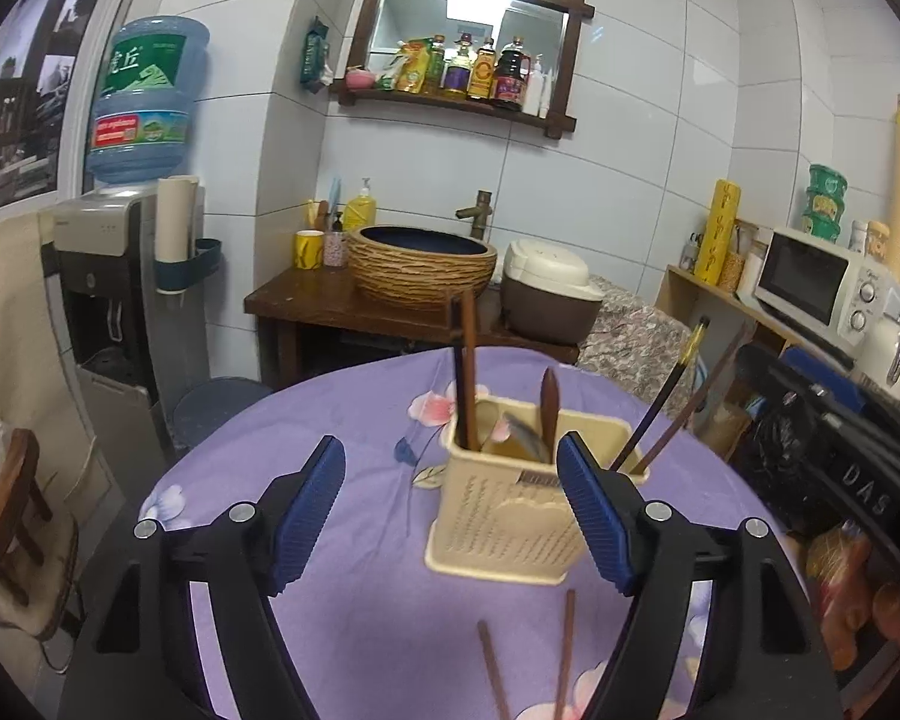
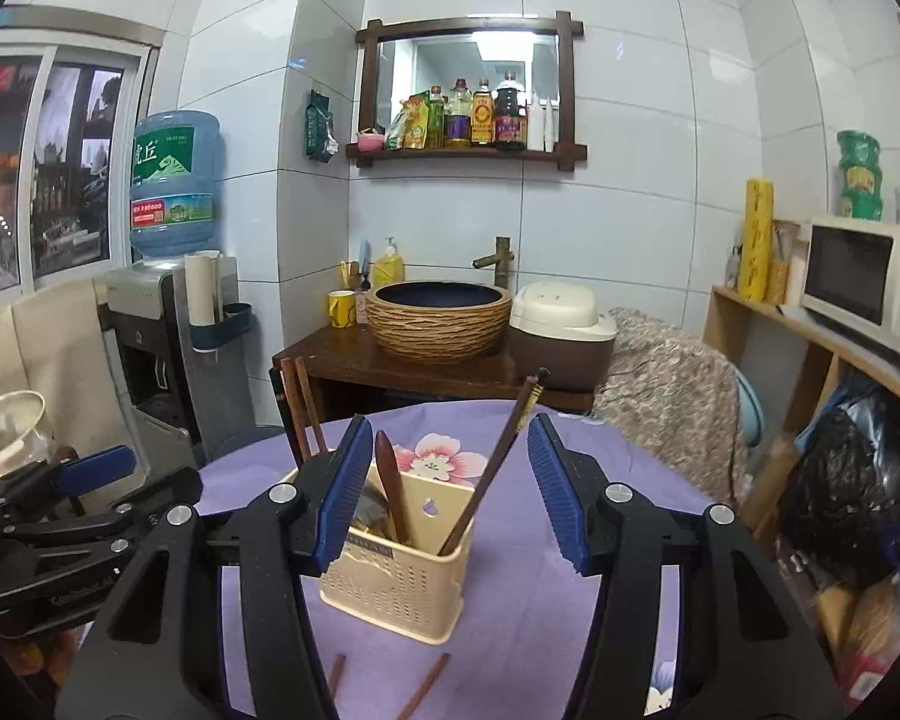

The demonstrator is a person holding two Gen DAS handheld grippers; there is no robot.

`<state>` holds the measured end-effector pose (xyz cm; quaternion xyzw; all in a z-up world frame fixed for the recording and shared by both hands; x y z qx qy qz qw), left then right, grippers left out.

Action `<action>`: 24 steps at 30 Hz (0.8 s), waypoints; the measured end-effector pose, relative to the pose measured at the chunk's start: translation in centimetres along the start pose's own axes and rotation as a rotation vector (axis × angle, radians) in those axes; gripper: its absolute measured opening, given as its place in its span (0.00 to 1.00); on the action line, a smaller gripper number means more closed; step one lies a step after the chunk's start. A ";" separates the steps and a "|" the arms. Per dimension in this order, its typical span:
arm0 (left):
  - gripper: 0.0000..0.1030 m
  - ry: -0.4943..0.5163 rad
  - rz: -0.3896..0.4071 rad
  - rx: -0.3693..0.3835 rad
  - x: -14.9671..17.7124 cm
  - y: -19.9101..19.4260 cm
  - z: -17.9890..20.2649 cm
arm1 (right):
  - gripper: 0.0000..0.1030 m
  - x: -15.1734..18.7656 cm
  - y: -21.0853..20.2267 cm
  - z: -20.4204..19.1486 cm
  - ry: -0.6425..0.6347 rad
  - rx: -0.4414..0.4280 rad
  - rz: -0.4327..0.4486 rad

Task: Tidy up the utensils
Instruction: 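Move both grippers back down to the last two brown chopsticks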

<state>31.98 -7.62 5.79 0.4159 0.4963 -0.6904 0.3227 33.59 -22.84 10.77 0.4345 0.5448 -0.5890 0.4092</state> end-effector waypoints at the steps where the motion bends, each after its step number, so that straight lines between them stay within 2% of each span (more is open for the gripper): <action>1: 0.70 0.007 0.001 -0.014 0.4 -0.1 -0.2 | 0.58 0.4 -0.3 0.0 -0.003 0.004 -0.005; 3: 0.73 0.030 -0.002 -0.049 1.6 -0.4 -0.8 | 0.72 1.4 -1.0 0.0 -0.008 0.021 -0.012; 6: 0.74 0.052 -0.016 -0.091 3.4 -0.6 -1.7 | 0.74 2.9 -2.0 0.0 -0.041 0.069 -0.013; 8: 0.74 0.056 -0.037 -0.109 4.7 -0.6 -2.3 | 0.77 4.7 -2.0 -0.3 -0.067 0.083 -0.051; 14: 0.78 0.052 -0.105 -0.190 9.4 -0.6 -5.0 | 0.79 12.2 -0.7 0.3 -0.067 0.099 -0.251; 19: 0.79 0.061 -0.174 -0.279 13.6 -0.6 -7.3 | 0.79 19.9 0.2 0.6 -0.038 0.108 -0.445; 24: 0.79 0.034 -0.219 -0.306 15.8 -0.6 -9.0 | 0.79 24.5 0.5 0.9 -0.012 0.132 -0.567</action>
Point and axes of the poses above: each gripper's, at about its wrist camera, not at the fingertips, and y roughly the way its jaws point, z to its right, x to its underside, the point moved 10 cm from there along y, roughly the way its jaws point, and after that the axes turned 2 degrees about x, right-handed, at the moved point
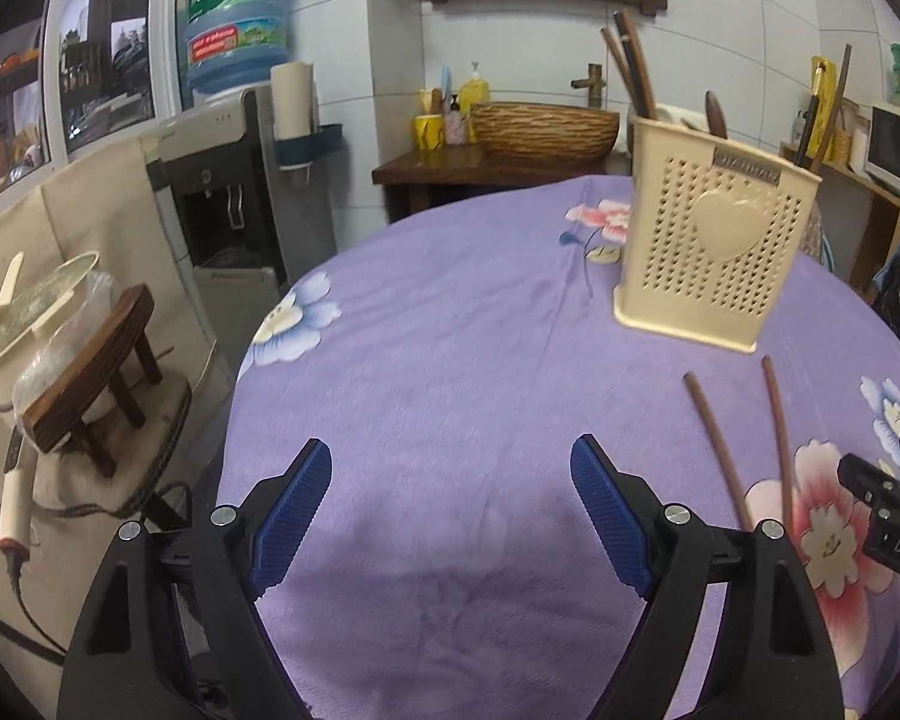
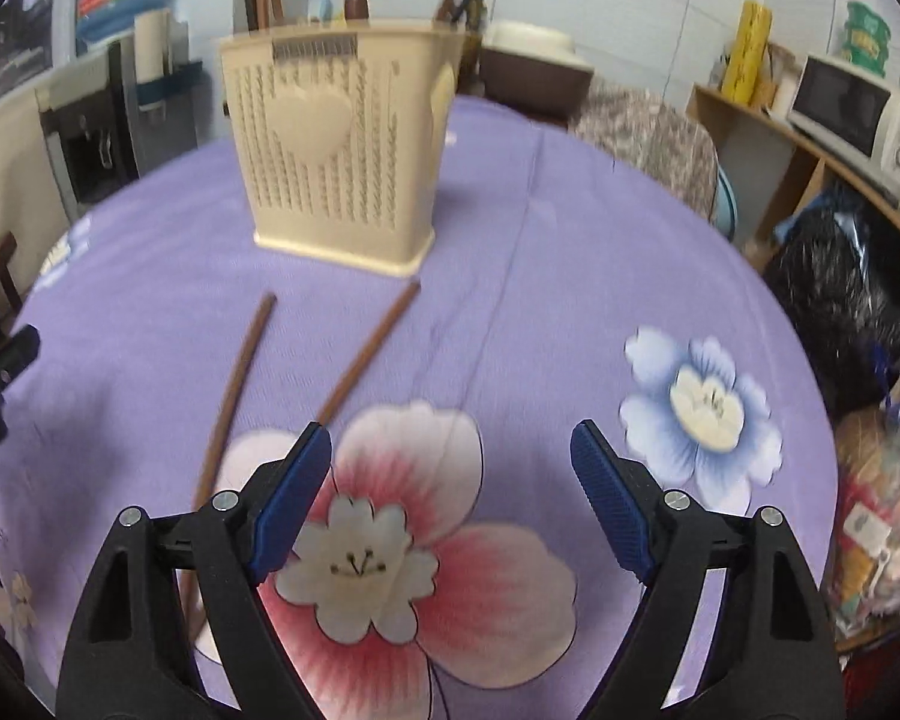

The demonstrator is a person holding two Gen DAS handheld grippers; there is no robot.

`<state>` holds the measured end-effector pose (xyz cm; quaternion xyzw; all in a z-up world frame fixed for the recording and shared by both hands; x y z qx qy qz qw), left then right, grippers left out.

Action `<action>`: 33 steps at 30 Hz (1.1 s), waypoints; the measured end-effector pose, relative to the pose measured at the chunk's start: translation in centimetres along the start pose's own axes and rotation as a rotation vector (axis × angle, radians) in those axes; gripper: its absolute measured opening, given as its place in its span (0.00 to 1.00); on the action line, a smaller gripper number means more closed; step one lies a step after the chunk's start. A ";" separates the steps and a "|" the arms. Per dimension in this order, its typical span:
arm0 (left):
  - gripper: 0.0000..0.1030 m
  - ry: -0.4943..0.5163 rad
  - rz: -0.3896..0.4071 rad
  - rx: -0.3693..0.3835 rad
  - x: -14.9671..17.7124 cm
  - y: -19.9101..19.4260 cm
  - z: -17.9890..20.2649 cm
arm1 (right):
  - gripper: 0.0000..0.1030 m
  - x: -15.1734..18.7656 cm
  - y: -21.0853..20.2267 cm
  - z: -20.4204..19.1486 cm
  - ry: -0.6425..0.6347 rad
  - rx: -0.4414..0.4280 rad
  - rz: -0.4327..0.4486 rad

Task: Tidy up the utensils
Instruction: 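Move both grippers back down to the last two brown chopsticks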

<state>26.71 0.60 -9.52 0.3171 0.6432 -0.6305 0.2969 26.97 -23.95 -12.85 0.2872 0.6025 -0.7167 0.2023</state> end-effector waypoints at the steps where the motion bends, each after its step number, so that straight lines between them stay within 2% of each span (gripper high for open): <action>1: 0.79 -0.003 -0.003 -0.001 0.3 0.0 -0.1 | 0.79 0.5 0.3 0.1 0.011 -0.001 -0.017; 7: 0.79 -0.001 -0.007 0.010 0.6 0.1 0.1 | 0.79 1.0 1.4 -1.1 0.045 -0.044 -0.075; 19: 0.80 0.017 -0.011 0.039 0.9 -0.2 1.4 | 0.79 0.9 1.9 -6.0 -0.060 -0.037 -0.129; 26: 0.80 0.034 -0.020 0.060 0.8 -0.1 2.5 | 0.80 2.0 0.9 -3.7 -0.082 -0.056 -0.136; 30: 0.80 0.043 -0.024 0.078 1.0 -0.2 3.2 | 0.82 2.5 0.9 -0.5 -0.078 -0.003 -0.148; 33: 0.80 0.046 -0.030 0.094 1.2 -0.2 3.9 | 0.82 2.9 1.3 0.4 -0.029 -0.066 -0.168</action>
Point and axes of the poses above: each gripper's, at about its wrist camera, not at the fingertips, and y roughly the way its jaws point, z to its right, x to its underside, the point moved 10 cm from there along y, roughly the way its jaws point, and after that the axes turned 2 degrees about x, right-handed, at the moved point
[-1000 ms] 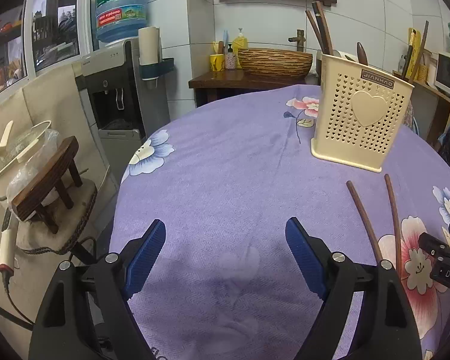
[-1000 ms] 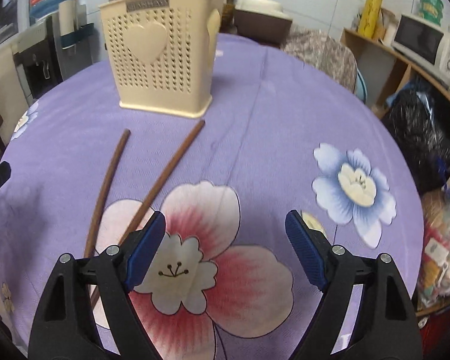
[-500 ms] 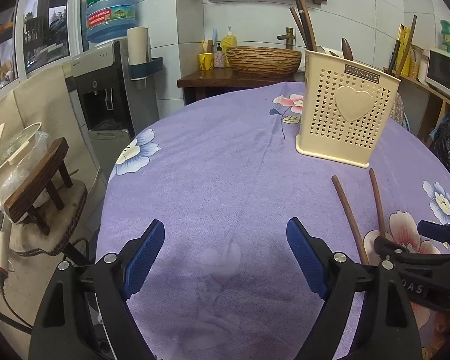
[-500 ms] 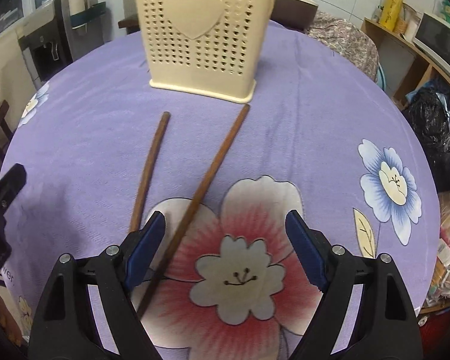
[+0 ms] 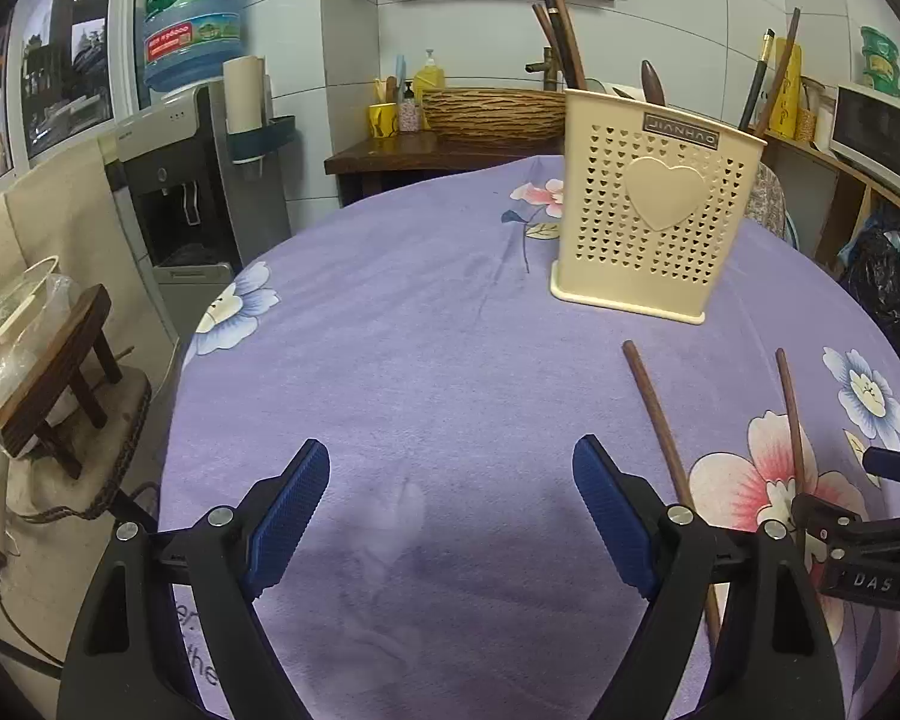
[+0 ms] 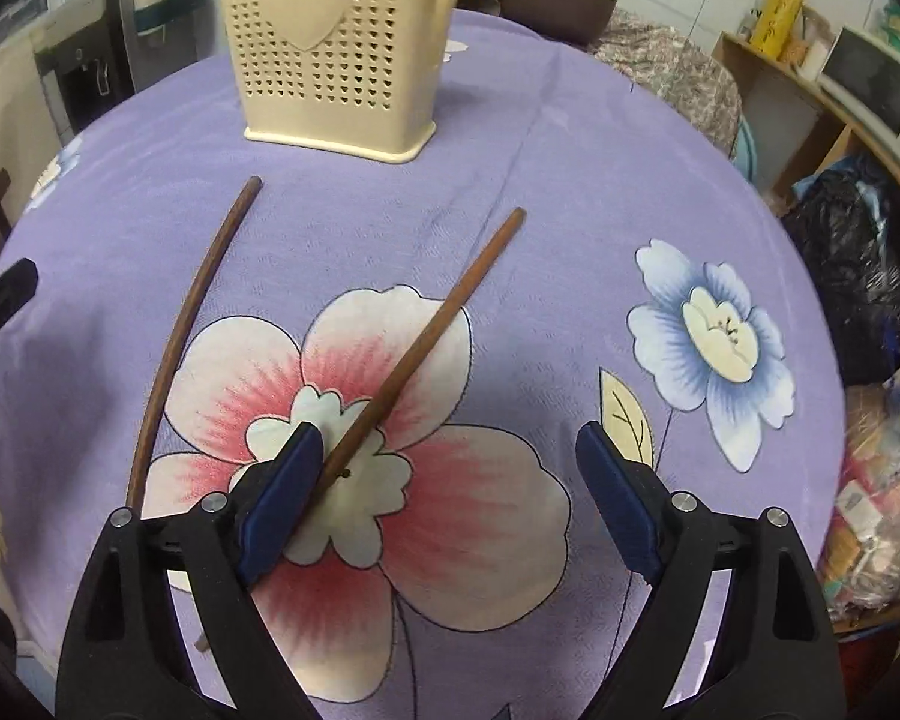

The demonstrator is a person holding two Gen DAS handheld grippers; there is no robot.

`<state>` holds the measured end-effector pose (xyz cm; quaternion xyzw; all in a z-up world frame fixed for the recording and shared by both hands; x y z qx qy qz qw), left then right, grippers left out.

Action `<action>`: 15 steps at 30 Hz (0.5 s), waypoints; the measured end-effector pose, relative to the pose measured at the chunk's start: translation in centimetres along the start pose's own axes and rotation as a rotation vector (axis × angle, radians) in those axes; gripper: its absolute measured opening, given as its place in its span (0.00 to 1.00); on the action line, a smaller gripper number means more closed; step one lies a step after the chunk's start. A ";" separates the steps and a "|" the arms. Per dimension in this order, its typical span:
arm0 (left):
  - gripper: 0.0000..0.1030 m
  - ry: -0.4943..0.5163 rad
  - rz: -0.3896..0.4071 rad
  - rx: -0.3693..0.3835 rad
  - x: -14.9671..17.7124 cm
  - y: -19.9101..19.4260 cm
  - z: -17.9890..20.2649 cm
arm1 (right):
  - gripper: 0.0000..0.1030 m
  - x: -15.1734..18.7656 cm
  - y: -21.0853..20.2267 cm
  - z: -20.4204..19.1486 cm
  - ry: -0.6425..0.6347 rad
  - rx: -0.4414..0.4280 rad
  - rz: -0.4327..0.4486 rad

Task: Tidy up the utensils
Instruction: 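Move both grippers back down to the last two brown chopsticks, then close the left gripper on one brown chopstick while the right gripper closes on the other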

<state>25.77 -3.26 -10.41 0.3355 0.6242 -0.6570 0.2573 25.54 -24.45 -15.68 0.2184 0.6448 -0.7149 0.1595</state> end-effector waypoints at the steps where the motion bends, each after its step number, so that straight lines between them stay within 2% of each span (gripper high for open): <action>1: 0.80 0.000 -0.004 0.007 0.0 0.1 0.3 | 0.82 0.0 0.1 0.1 0.013 -0.016 -0.003; 6: 0.80 0.015 -0.022 0.056 0.1 0.2 2.1 | 0.82 -1.3 -0.5 1.1 0.178 -0.112 0.063; 9: 0.79 -0.001 -0.049 0.106 0.1 0.7 3.0 | 0.81 -2.8 -0.4 2.0 0.232 -0.096 0.099; 10: 0.78 -0.009 -0.055 0.126 -0.1 0.9 3.4 | 0.74 -3.2 -0.2 2.2 0.243 -0.096 0.099; 15: 0.62 -0.032 -0.126 0.220 -0.3 2.7 6.0 | 0.61 -4.8 1.4 2.4 0.275 -0.092 0.087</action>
Point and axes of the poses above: each gripper's, at about its wrist camera, not at the fingertips, and y roughly the way its jaws point, z to its right, x to its underside, the point moved 10 cm from there along y, roughly the way its jaws point, and after that the axes turned 2 degrees about x, right-handed, at the moved point
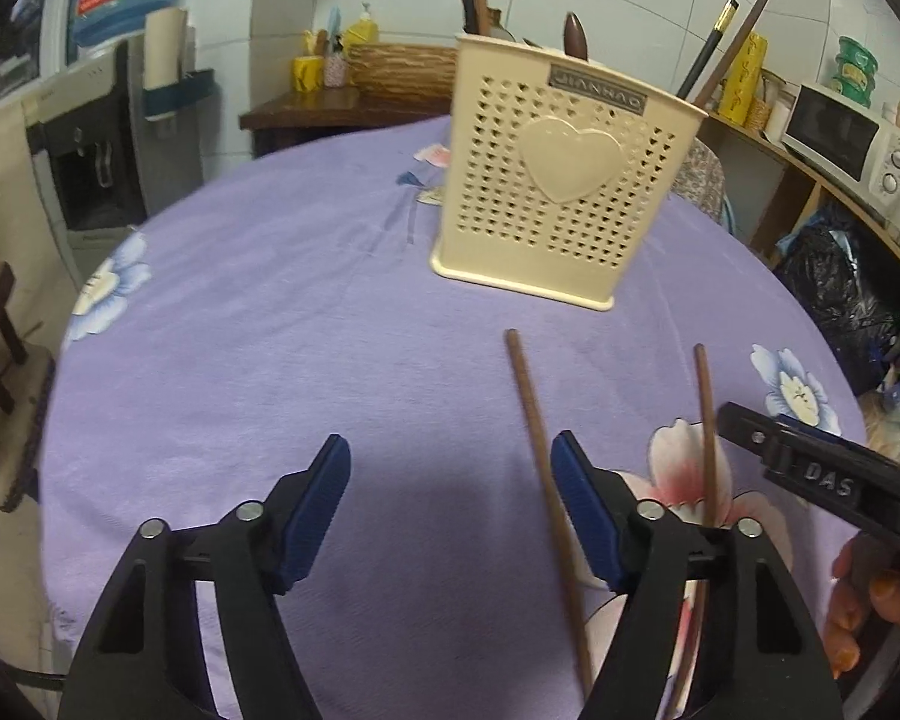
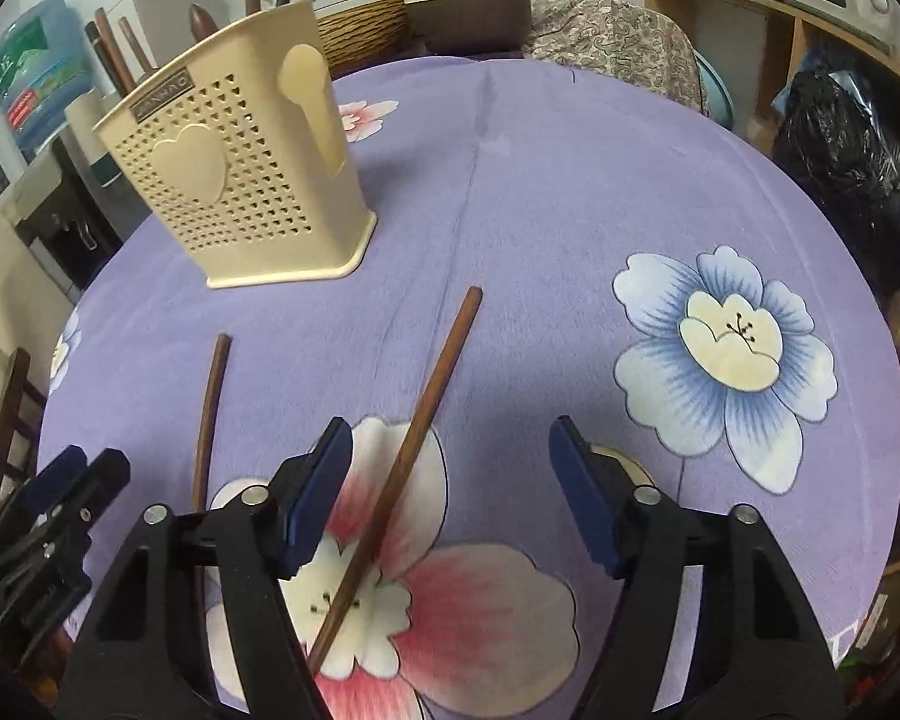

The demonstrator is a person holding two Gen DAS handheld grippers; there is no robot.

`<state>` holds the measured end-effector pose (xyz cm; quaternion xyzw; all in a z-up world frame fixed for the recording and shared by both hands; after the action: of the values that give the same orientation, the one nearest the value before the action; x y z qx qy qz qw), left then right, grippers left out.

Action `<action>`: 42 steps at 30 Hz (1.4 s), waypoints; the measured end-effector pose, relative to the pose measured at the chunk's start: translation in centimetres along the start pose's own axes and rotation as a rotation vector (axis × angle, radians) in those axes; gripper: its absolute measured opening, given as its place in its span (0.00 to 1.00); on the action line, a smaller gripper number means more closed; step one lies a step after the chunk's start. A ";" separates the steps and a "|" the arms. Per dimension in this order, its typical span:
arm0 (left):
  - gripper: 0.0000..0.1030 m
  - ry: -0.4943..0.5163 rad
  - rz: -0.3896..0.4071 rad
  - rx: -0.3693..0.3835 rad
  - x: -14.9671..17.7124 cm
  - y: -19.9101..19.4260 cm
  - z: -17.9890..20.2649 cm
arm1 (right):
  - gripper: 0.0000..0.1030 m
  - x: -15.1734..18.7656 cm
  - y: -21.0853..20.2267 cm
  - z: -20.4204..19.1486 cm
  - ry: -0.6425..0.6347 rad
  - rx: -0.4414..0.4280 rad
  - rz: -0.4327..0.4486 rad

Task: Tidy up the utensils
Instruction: 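Close the left gripper on one brown chopstick while the right gripper closes on the other, then lift both brown chopsticks with both grippers over the basket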

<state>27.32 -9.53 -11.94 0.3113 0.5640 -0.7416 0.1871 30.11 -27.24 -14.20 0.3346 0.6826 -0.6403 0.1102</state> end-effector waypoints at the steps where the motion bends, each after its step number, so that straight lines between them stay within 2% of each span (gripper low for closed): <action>1: 0.60 0.000 -0.010 0.007 0.0 0.4 0.3 | 0.57 -0.1 0.4 0.0 0.003 0.005 -0.013; 3: 0.53 0.002 -0.031 0.014 -0.1 1.3 1.1 | 0.49 -0.4 1.2 0.1 0.017 0.021 -0.028; 9: 0.45 0.014 -0.062 0.002 -0.3 3.3 2.4 | 0.43 -0.9 2.3 0.1 -0.005 0.101 -0.031; 13: 0.34 0.035 -0.082 -0.034 -0.7 4.7 2.9 | 0.30 -1.7 3.0 0.5 -0.004 0.142 -0.021; 17: 0.30 0.060 -0.100 -0.052 -1.4 5.5 3.5 | 0.24 -2.9 3.9 0.7 0.010 0.159 -0.020; 21: 0.13 0.082 -0.116 -0.070 -2.0 6.2 3.7 | 0.11 -3.7 4.6 0.4 0.014 0.161 -0.019; 23: 0.09 0.090 -0.117 -0.078 -2.2 6.4 3.7 | 0.11 -4.0 4.8 0.3 0.016 0.151 -0.016; 26: 0.08 0.082 -0.118 -0.066 -2.2 6.4 3.7 | 0.10 -4.0 4.8 0.2 0.022 0.137 -0.011; 31: 0.08 0.071 -0.111 -0.049 -2.5 6.6 3.5 | 0.09 -3.9 4.7 -0.1 0.055 0.032 -0.008; 35: 0.08 0.062 -0.105 -0.030 -2.9 6.5 3.5 | 0.09 -4.0 3.9 -0.3 0.058 -0.021 0.016; 42: 0.08 0.031 -0.023 0.023 -4.8 3.1 2.7 | 0.09 -4.8 0.2 -0.9 0.044 -0.106 0.088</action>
<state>32.15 -13.43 -10.50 0.3183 0.5619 -0.7452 0.1665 34.06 -27.95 -11.41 0.3717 0.7025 -0.5903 0.1408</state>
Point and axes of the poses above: each gripper's, at about its wrist camera, not at the fingertips, and y roughly the way its jaws point, z to its right, x to its underside, the point moved 10 cm from there along y, roughly the way its jaws point, and after that the axes turned 2 degrees about x, right-handed, at the moved point
